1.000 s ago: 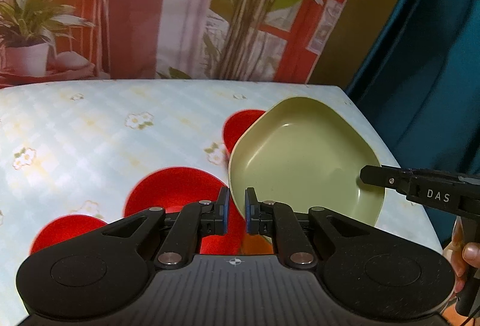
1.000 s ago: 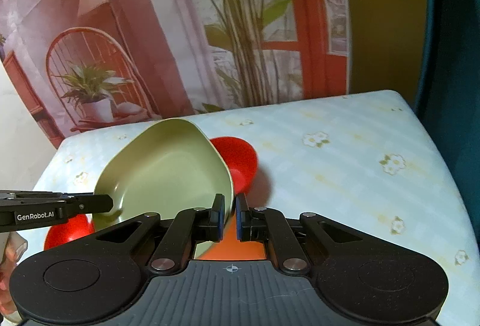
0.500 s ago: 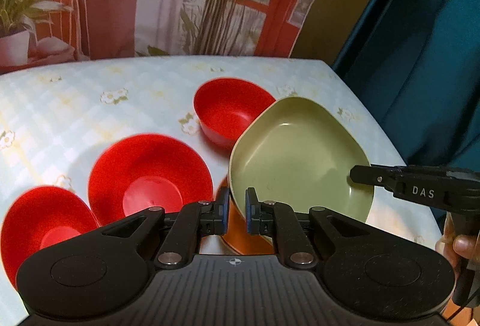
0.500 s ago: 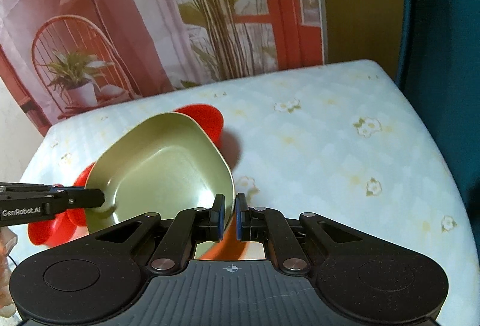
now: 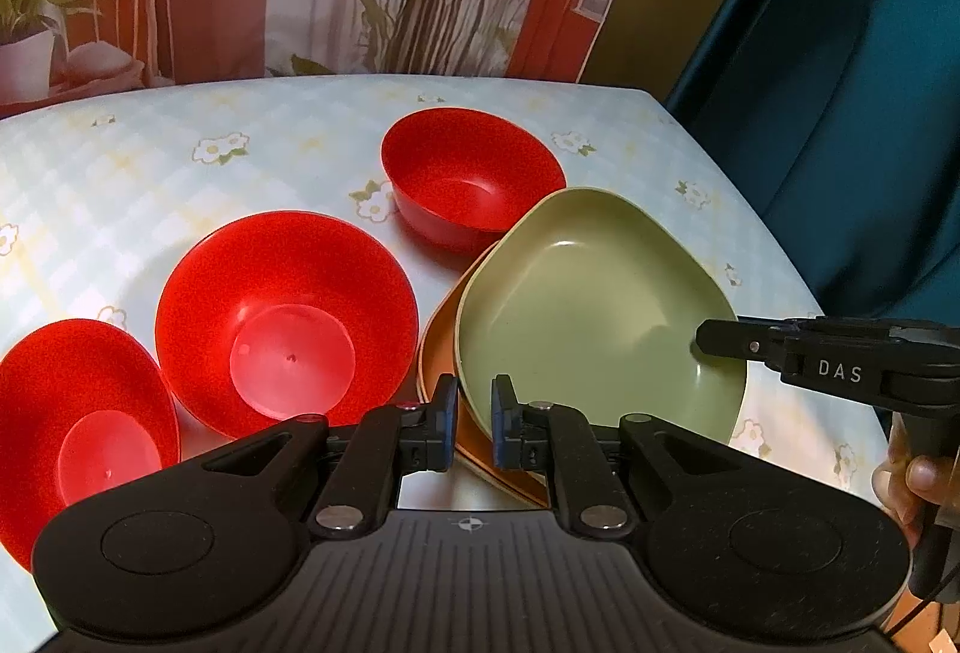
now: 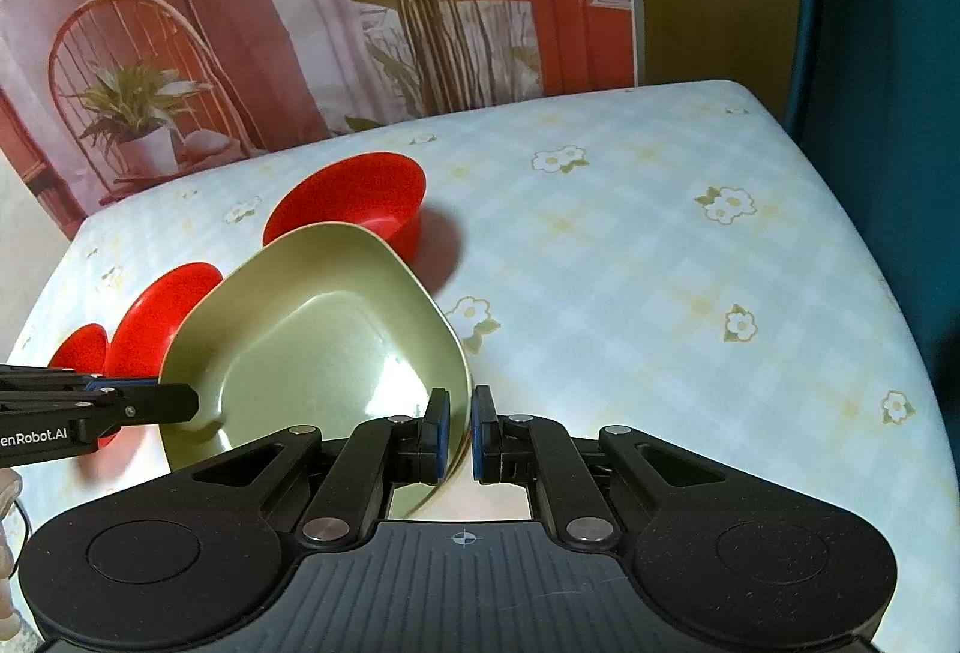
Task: Organize plates and bowls
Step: 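Lift the green plate with both grippers and carry it over the orange plate, then lower the green plate onto the orange plate and open both grippers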
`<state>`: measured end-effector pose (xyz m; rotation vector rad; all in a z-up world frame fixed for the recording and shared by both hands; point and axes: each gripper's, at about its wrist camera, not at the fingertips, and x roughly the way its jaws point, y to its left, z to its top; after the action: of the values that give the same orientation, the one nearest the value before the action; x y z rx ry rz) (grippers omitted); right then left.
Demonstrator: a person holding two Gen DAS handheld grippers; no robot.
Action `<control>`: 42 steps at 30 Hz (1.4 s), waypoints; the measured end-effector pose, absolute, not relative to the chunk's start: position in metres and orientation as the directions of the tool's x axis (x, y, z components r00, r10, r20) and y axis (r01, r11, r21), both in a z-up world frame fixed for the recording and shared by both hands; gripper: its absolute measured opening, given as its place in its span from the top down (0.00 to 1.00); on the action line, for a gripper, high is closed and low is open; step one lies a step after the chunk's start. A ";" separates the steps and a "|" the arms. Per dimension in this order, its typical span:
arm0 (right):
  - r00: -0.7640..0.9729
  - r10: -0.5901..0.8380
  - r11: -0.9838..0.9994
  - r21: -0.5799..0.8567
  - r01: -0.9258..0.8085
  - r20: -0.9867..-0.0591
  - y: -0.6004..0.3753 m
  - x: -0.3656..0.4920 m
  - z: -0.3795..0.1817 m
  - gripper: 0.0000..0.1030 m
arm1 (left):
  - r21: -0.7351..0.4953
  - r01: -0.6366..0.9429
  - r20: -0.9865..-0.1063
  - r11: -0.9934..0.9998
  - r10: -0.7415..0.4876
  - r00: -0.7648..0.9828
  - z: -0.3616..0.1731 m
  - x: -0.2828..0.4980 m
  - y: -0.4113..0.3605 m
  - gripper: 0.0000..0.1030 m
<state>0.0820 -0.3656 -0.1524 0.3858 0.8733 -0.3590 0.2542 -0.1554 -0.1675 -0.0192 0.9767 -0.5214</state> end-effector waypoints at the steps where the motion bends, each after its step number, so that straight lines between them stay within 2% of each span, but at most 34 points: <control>1: 0.591 -0.146 0.874 0.177 0.453 -0.793 -0.365 0.083 -0.152 0.93 | -0.246 0.412 -0.785 0.877 -0.429 0.446 -0.168 0.255 -0.155 0.88; 29: 0.576 -0.153 0.883 0.151 0.445 -0.803 -0.366 0.092 -0.155 0.93 | -0.237 0.404 -0.800 0.883 -0.413 0.434 -0.172 0.259 -0.159 0.87; 34: 0.573 -0.175 0.884 0.129 0.449 -0.800 -0.364 0.094 -0.154 0.89 | -0.228 0.401 -0.802 0.887 -0.404 0.439 -0.174 0.259 -0.159 0.86; 42: 0.569 -0.184 0.879 0.125 0.461 -0.802 -0.368 0.098 -0.159 0.89 | -0.214 0.409 -0.804 0.887 -0.398 0.441 -0.173 0.258 -0.161 0.85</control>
<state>0.0984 -0.3682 -0.1595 0.3401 0.8907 -0.3872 0.2580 -0.1608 -0.1734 0.0123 0.9948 -0.5007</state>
